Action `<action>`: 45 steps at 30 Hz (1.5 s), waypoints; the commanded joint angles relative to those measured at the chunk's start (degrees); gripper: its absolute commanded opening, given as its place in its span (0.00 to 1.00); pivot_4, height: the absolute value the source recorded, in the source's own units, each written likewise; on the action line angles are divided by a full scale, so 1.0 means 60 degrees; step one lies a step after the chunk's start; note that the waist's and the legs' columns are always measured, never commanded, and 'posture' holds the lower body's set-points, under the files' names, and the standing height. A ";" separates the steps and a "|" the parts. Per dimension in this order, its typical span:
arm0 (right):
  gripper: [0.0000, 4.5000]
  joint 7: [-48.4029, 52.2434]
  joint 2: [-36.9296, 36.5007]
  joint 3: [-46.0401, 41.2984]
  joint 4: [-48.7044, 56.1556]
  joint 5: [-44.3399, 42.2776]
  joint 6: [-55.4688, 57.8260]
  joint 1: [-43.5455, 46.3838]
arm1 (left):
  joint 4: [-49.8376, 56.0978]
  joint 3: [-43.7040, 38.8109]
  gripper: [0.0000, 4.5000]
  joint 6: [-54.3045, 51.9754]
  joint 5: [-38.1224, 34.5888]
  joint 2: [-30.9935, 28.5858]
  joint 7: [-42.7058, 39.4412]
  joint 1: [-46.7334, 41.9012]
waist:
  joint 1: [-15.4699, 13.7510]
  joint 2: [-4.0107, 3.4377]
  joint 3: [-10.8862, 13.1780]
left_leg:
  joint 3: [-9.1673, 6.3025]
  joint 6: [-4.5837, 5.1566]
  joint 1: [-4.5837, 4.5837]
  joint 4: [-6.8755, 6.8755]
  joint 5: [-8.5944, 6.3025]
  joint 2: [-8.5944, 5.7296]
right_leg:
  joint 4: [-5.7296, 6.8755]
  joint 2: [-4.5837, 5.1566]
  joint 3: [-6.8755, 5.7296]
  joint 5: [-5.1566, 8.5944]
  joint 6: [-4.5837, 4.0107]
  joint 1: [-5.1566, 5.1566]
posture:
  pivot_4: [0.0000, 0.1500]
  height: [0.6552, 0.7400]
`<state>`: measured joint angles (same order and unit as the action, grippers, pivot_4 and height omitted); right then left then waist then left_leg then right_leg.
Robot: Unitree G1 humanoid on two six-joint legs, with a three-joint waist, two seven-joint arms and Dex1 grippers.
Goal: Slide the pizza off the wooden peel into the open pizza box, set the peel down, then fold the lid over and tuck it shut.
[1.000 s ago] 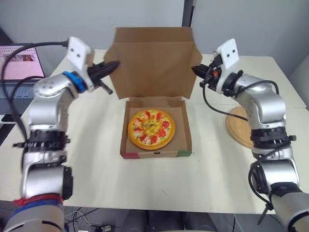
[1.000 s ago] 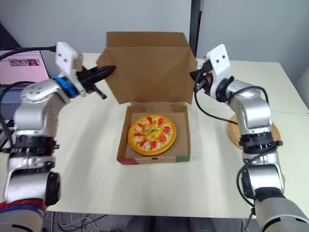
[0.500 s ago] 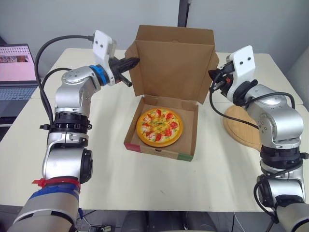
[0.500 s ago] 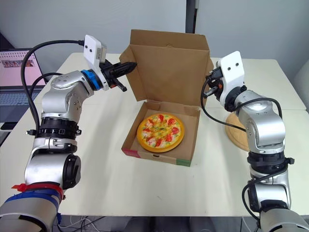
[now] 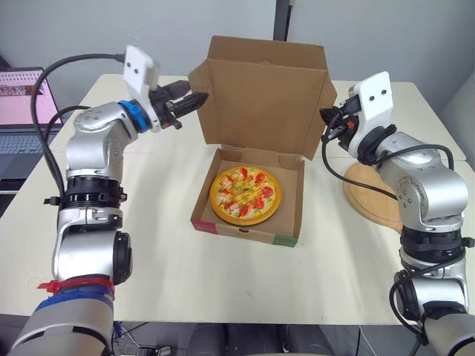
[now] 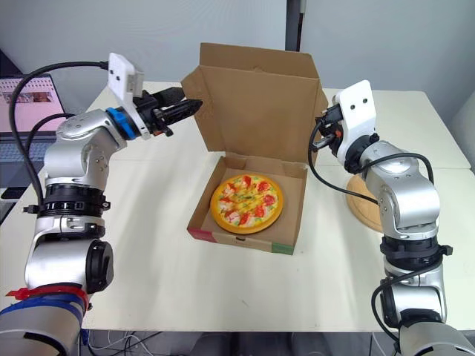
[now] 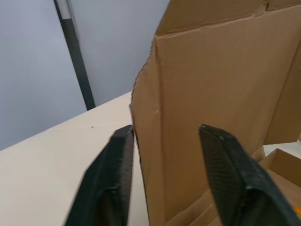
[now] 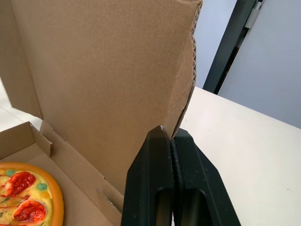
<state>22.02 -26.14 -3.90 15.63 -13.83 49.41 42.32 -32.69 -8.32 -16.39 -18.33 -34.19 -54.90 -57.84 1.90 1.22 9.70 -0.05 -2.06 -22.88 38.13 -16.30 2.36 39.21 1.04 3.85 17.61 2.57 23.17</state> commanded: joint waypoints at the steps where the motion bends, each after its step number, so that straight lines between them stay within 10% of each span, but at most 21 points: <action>1: 0.00 -0.0002 -0.0186 -0.0295 0.0266 -0.0069 -0.0216 0.0188 | 0.0140 -0.0485 0.56 -0.0287 -0.0475 -0.0251 -0.0152 -0.0028 | -0.0002 0.0001 -0.0001 | -0.0001 0.0006 -0.0001 0.0000 -0.0003 0.0000 | -0.0001 0.0000 -0.0001 0.0000 0.0000 0.0000 | 1.00 0.96; 20: 0.00 0.0099 -0.0325 -0.0277 0.0146 -0.0290 -0.0143 0.0304 | -0.2479 -0.0198 0.56 0.0636 -0.0055 0.0405 -0.0742 -0.1662 | -0.0006 0.0004 -0.0003 | 0.0012 0.0013 -0.0003 0.0015 -0.0006 -0.0010 | 0.0034 0.0000 -0.0014 -0.0001 0.0001 0.0002 | 1.00 0.96; 25: 0.00 0.0097 -0.0314 -0.0209 0.0156 -0.0329 -0.0103 0.0322 | -0.2393 -0.0294 0.29 0.0666 -0.0014 0.0438 -0.0474 -0.1585 | 0.0004 0.0004 -0.0003 | 0.0008 0.0012 -0.0002 0.0017 -0.0005 -0.0008 | 0.0042 0.0000 -0.0013 -0.0001 0.0001 0.0004 | 1.00 0.96; 29: 0.00 0.0083 -0.0280 -0.0157 0.0193 -0.0338 -0.0086 0.0319 | -0.1800 -0.0245 0.02 0.0538 0.0048 0.0342 -0.0298 -0.1273 | 0.0003 0.0004 -0.0003 | 0.0007 0.0013 -0.0002 0.0018 -0.0004 -0.0008 | 0.0046 0.0000 -0.0013 -0.0001 0.0001 0.0005 | 1.00 0.96; 45: 0.00 -0.0864 0.0585 0.0108 0.1547 -0.0409 0.1059 0.0156 | 0.4302 -0.0611 0.01 -0.4077 -0.1026 0.0784 0.2512 0.0752 | -0.0003 0.0004 -0.0004 | -0.0042 0.0013 -0.0006 0.0083 -0.0005 0.0024 | 0.0115 0.0000 -0.0007 -0.0001 0.0001 0.0008 | 1.00 0.96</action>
<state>17.24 -23.06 -3.15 21.07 -15.29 55.30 42.51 -11.62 -10.98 -38.57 -22.07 -29.78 -41.38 -52.86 1.88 1.25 9.68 -0.31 -1.98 -22.94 38.69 -16.33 2.47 39.92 1.04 3.80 17.60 2.58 23.22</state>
